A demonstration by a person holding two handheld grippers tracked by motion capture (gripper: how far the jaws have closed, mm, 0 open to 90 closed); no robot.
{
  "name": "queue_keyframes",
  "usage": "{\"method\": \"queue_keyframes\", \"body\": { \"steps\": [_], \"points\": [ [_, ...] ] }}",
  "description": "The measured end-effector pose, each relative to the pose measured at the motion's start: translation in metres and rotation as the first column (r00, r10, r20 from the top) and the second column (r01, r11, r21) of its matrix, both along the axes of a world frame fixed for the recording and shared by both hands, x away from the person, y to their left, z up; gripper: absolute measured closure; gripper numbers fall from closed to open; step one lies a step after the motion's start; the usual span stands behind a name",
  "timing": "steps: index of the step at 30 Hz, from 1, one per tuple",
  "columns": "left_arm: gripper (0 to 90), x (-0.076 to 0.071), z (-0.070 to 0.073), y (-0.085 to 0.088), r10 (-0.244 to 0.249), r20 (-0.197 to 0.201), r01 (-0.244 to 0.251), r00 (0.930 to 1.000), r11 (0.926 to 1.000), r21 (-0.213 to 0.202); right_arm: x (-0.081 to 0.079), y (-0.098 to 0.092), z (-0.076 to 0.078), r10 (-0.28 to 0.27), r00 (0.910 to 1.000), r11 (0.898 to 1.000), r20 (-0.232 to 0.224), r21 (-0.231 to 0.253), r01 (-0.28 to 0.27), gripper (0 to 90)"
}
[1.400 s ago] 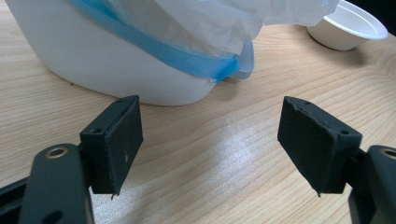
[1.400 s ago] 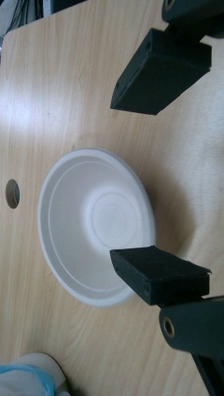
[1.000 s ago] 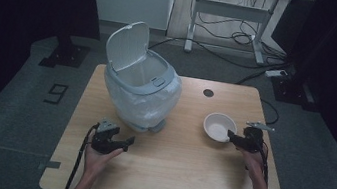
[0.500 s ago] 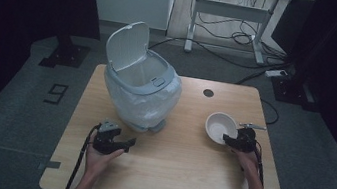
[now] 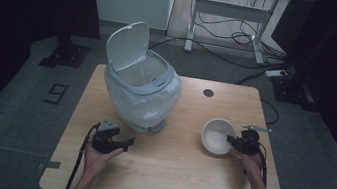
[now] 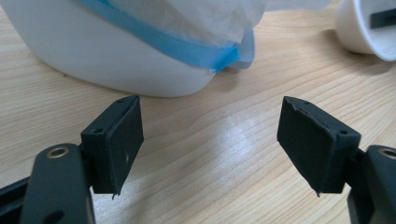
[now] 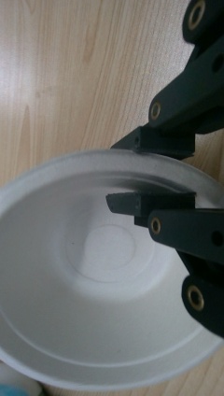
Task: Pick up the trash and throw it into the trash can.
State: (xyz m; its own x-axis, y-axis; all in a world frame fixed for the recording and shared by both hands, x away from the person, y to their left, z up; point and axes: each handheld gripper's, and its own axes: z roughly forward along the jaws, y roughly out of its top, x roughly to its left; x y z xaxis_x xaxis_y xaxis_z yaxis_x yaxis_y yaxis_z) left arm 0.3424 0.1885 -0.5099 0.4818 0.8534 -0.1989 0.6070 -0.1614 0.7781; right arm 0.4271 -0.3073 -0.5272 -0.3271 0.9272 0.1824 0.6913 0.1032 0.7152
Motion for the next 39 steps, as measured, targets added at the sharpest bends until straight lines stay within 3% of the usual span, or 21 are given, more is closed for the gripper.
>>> {"method": "queue_keyframes", "body": {
  "steps": [4, 10, 13, 16, 39],
  "points": [
    [22.8, 0.001, -0.001, 0.0, 0.001, -0.005, -0.001, 1.0, 1.0, 0.0, -0.007, -0.005, 0.005, -0.004, 0.9994, 0.999, 0.034, 0.05, 0.003, 82.0],
    [22.8, 0.001, -0.001, 0.0, 0.001, -0.006, -0.001, 1.0, 1.0, -0.004, -0.017, -0.013, 0.015, -0.016, 0.9966, 0.996, 0.08, 0.085, 0.009, 82.7],
    [22.8, 0.001, -0.002, 0.0, 0.001, -0.01, -0.001, 0.9999, 1.0, -0.006, -0.026, -0.018, 0.026, -0.022, 0.9919, 0.993, 0.125, 0.118, 0.007, 82.7],
    [22.8, 0.002, -0.002, 0.0, 0.002, -0.012, -0.002, 0.9999, 1.0, -0.004, -0.03, -0.02, 0.033, -0.02, 0.9867, 0.993, 0.161, 0.121, 0.0, 82.7],
    [23.0, 0.001, -0.002, 0.003, 0.005, -0.017, -0.005, 0.9998, 0.9999, -0.01, -0.044, -0.022, 0.07, -0.01, 0.9685, 0.983, 0.249, 0.18, -0.036, 82.5]
  ]
}}
